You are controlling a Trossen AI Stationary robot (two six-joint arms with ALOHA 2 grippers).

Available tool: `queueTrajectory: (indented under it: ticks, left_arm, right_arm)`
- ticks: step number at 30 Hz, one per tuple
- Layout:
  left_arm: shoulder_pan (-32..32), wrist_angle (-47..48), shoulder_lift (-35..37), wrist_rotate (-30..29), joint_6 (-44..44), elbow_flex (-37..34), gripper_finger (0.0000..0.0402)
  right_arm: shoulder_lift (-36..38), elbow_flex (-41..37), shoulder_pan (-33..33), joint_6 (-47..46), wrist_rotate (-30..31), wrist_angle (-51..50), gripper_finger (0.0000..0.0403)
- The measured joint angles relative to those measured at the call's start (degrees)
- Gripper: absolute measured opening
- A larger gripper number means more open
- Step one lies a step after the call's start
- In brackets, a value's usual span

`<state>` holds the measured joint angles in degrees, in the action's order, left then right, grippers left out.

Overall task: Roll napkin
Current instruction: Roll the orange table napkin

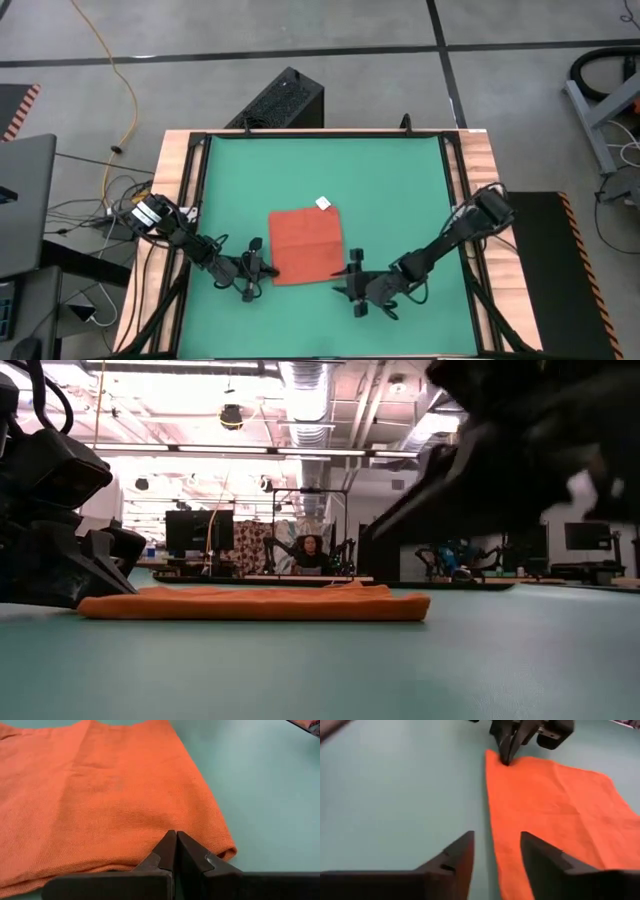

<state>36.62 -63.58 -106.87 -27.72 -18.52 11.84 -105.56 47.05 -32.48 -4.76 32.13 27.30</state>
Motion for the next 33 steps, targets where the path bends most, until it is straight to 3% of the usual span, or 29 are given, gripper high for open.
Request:
queueTrajectory:
  ticks: [4,11,25,33]
  left_arm:
    - [0.0,0.59,0.02,-0.1,-0.05,0.0,0.0]
    - [-0.02,1.28,0.02,-0.15,-0.59,0.0,0.0]
    - [-0.04,2.72,0.02,0.06,-1.75,0.07,0.0]
    - [-0.04,2.79,0.0,0.34,-1.7,0.04,0.0]
  right_arm:
    - [-5.63,0.0,0.04,4.33,-0.01,6.13,0.022]
    - [-9.52,-0.29,2.02,4.12,1.16,6.63,0.0223]
    - [-8.55,-3.98,4.3,6.06,0.68,6.5,0.0221]
    - [-8.81,-5.9,6.24,-0.83,-0.09,2.08,0.0217]
